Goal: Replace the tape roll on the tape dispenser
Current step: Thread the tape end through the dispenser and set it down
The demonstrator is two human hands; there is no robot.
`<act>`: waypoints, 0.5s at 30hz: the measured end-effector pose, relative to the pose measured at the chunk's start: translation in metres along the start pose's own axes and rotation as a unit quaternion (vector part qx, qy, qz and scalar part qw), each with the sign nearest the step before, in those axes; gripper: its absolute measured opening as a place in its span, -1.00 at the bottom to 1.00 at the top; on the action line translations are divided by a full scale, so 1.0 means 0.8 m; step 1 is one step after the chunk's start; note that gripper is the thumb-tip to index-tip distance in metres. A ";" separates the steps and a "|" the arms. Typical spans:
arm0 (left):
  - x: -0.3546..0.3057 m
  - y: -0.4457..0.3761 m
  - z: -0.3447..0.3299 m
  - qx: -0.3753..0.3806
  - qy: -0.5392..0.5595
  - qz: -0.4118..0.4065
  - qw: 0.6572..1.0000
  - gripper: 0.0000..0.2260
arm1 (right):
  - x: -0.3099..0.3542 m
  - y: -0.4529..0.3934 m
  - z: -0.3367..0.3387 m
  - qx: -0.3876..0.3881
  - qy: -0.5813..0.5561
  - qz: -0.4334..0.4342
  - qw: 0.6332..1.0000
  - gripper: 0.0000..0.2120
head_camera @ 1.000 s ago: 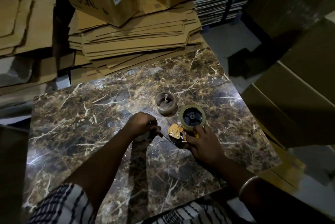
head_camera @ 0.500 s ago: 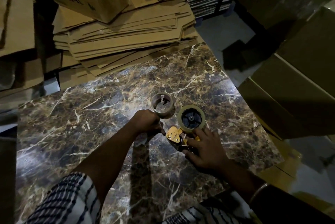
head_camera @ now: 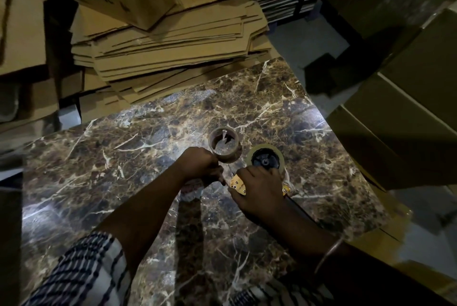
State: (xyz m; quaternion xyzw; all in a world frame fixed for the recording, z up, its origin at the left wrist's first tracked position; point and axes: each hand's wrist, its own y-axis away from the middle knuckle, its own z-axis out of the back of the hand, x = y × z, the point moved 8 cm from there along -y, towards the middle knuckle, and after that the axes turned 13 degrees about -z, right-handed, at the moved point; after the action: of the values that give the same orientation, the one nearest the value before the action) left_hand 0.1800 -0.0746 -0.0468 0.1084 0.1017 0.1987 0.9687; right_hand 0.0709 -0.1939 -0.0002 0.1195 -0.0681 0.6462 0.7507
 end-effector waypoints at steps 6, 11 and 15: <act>0.017 0.019 -0.002 0.017 0.003 -0.017 1.000 -0.29 | 0.005 -0.004 0.002 -0.030 0.004 0.003 1.000 -0.67; 0.036 0.037 -0.004 0.001 0.021 -0.011 1.000 -0.59 | 0.005 -0.002 0.004 -0.051 0.005 0.014 0.999 -0.67; 0.042 0.049 0.001 -0.061 0.069 0.022 0.996 -0.35 | 0.006 -0.002 0.001 -0.040 0.013 0.010 0.999 -0.64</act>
State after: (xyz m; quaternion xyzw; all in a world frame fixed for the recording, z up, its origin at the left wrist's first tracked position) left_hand 0.1966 -0.0262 -0.0413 0.0379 0.1534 0.2323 0.9597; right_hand 0.0729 -0.1898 0.0015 0.0801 -0.0854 0.6517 0.7494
